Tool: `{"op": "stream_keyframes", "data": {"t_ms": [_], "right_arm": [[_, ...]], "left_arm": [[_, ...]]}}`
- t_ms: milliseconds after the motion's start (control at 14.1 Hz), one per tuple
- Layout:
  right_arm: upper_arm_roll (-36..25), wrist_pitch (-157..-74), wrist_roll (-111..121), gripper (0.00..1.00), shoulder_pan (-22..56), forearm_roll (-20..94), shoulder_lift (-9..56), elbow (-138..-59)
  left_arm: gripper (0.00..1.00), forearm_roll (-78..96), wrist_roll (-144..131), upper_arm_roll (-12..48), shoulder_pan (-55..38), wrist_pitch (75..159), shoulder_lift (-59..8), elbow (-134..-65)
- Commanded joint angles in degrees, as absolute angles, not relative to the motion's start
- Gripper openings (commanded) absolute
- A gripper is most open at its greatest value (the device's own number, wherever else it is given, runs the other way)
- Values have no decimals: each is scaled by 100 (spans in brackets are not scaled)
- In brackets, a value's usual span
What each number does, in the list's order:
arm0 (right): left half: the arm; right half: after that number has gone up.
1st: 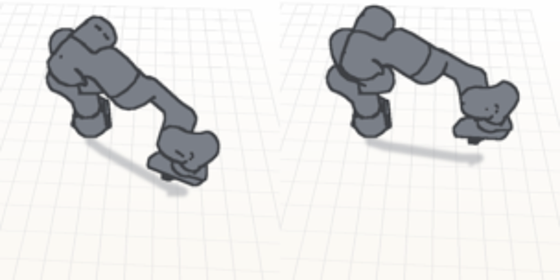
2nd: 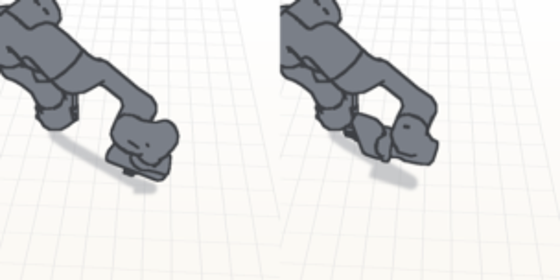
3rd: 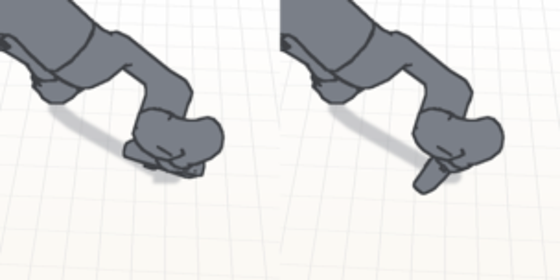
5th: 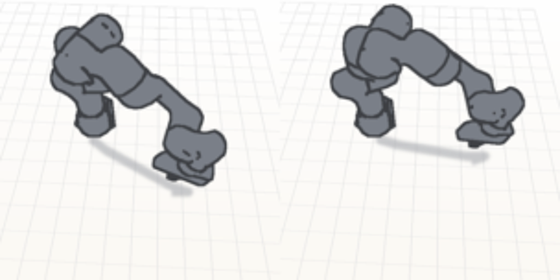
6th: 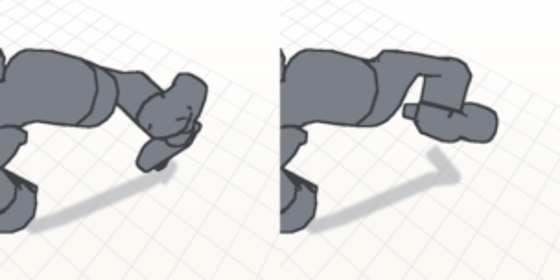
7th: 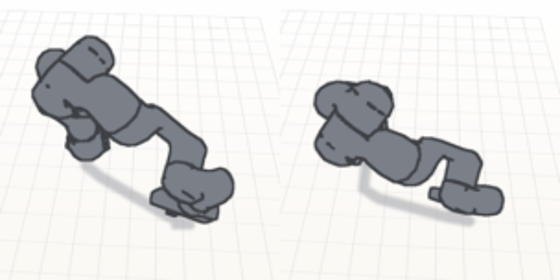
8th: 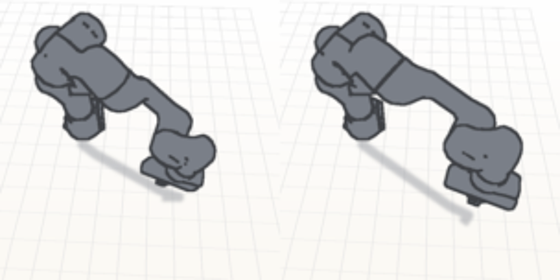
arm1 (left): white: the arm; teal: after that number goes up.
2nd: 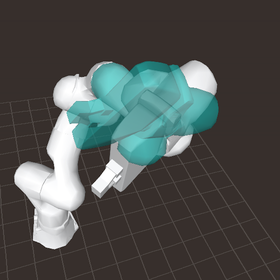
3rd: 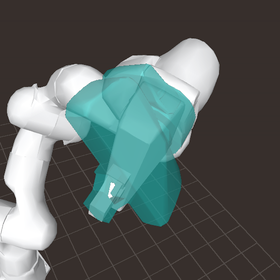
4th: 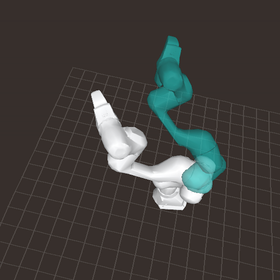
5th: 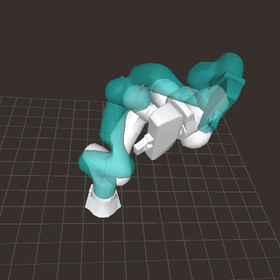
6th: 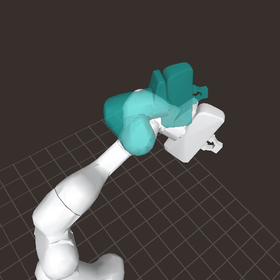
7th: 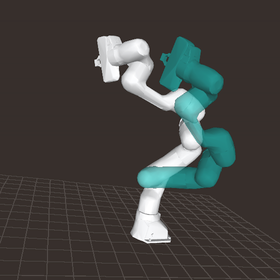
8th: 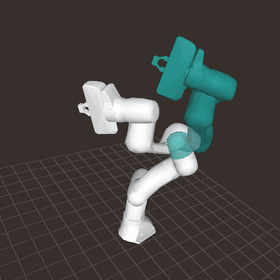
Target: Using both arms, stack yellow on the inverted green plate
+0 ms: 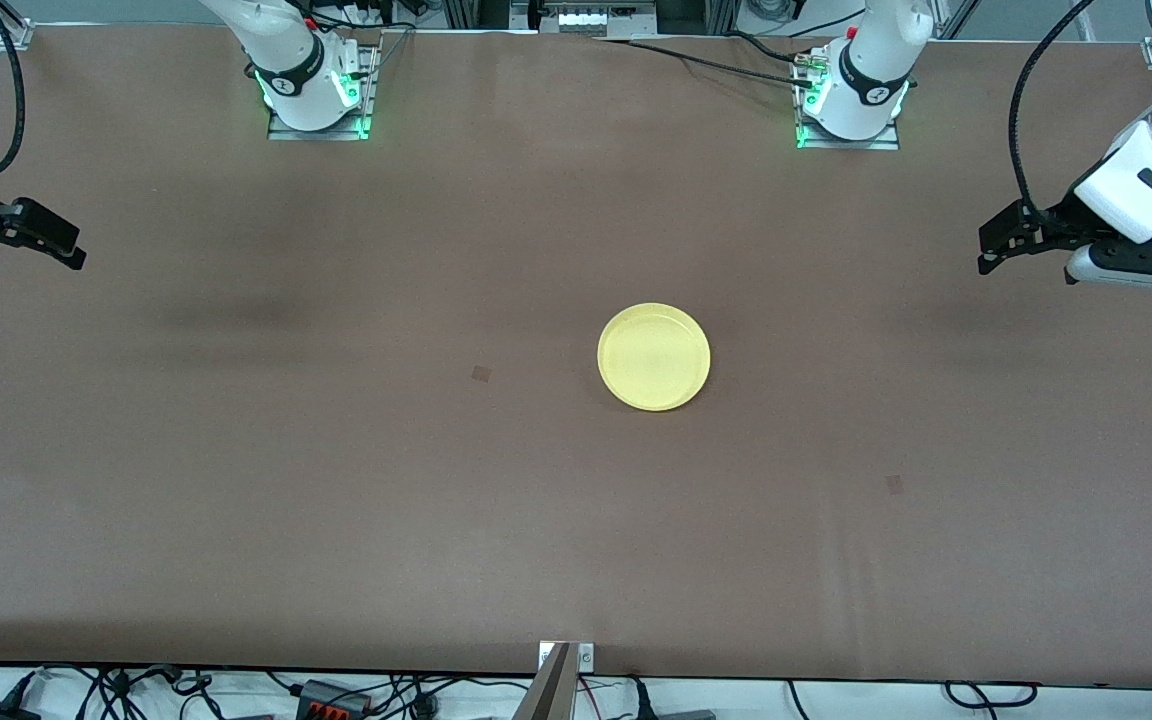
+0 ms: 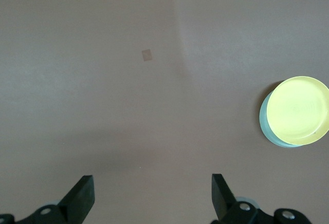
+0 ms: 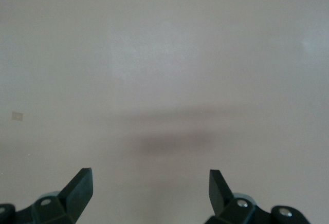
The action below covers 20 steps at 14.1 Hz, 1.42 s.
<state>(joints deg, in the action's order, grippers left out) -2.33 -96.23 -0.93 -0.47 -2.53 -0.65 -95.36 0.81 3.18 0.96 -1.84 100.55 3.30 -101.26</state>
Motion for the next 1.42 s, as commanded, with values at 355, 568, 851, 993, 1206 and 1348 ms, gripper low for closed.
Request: {"op": "stream_keyframes", "data": {"t_ms": [355,568,851,993,1206,1348], "right_arm": [[-229,-10124,44,100,-35,-352,-683,-10395],[-229,-10091,114,100,-26,-352,-826,-10503],[-229,-10090,185,100,-35,-352,-782,-10406],[-229,-10081,185,100,-44,-352,-765,-10406],[-229,-10055,176,100,-44,-325,-756,-10415],[-229,-9932,167,100,-44,-316,-765,-10415]], "left_arm": [[100,176,343,114,-176,9923,299,-9993],[100,176,343,114,-176,9923,299,-9993],[100,167,343,114,-185,9923,308,-9993],[100,167,334,114,-185,9923,308,-9993],[100,176,334,114,-185,9923,308,-9993],[100,167,334,114,-185,9923,308,-9993]]}}
